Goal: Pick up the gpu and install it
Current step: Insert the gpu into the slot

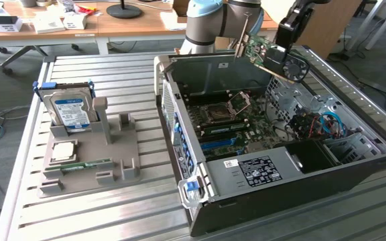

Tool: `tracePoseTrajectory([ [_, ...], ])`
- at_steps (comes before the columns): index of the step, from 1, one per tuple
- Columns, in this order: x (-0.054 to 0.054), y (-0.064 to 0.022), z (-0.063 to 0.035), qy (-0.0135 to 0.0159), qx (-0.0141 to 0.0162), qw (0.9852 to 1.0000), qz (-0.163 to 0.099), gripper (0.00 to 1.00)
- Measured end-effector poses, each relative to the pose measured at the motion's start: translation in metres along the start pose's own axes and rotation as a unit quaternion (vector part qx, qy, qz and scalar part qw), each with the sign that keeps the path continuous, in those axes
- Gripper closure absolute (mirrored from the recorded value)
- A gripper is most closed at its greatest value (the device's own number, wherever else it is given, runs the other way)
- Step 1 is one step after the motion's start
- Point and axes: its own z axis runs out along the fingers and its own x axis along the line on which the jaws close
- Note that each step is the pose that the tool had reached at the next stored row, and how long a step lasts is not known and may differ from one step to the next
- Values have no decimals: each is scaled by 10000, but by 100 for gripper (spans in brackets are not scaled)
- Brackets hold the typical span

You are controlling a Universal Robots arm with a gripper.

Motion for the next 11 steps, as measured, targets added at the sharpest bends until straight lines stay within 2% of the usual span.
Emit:
tracePoseTrajectory([
  [3,0,0,1,10,5,9996,-269,74],
  [6,0,0,2,21,10,9985,-545,74],
  [11,0,0,4,38,18,9950,-998,74],
])
